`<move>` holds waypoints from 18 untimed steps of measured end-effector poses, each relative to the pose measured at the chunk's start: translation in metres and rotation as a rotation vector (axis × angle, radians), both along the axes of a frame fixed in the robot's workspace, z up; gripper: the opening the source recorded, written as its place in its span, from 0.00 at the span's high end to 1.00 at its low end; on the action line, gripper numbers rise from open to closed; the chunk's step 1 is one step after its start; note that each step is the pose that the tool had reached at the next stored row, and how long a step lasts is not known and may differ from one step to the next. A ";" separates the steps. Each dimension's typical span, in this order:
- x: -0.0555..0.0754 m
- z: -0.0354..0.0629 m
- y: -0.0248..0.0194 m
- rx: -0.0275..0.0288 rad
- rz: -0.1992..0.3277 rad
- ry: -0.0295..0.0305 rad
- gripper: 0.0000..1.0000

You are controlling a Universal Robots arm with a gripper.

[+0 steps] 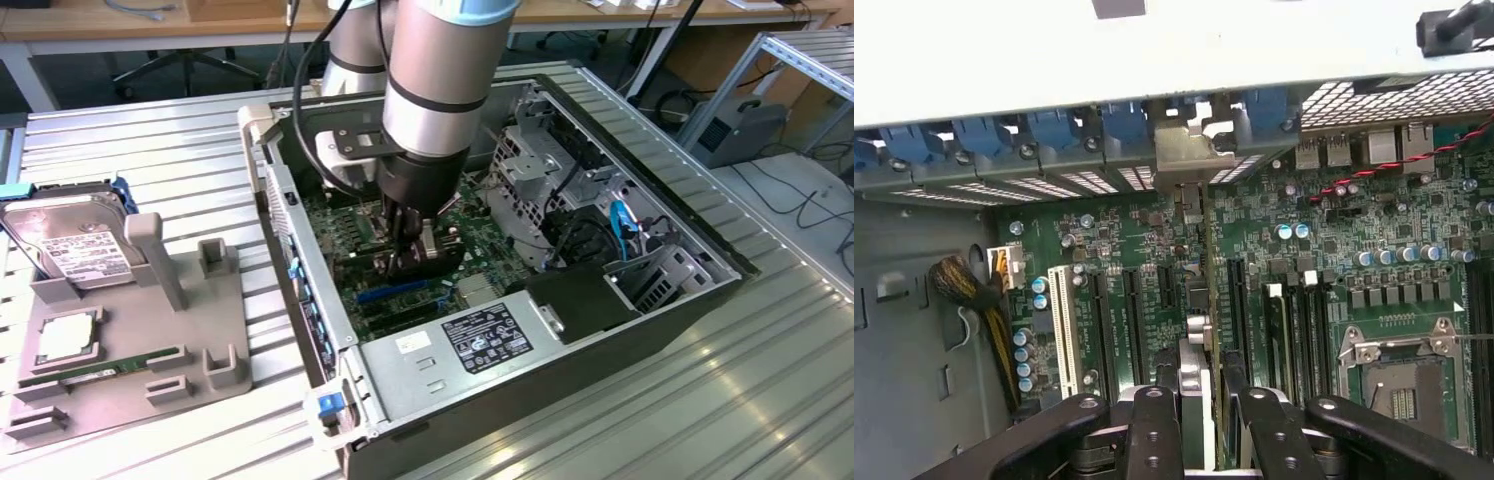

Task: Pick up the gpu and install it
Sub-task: 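Insert the gpu into the slot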

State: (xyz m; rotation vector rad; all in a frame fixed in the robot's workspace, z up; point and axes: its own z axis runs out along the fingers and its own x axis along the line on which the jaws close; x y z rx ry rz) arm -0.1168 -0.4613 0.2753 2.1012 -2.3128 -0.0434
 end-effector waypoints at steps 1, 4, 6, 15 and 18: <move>0.000 -0.0004 0.0000 0.0001 0.000 -0.0001 0.72; 0.000 -0.0017 0.0000 0.0002 -0.002 -0.0002 0.72; -0.001 -0.0024 0.0000 0.0001 -0.004 -0.0001 0.72; -0.005 -0.0092 -0.0001 0.0002 -0.008 -0.0001 0.72; -0.005 -0.0115 -0.0001 0.0001 -0.008 -0.0001 0.72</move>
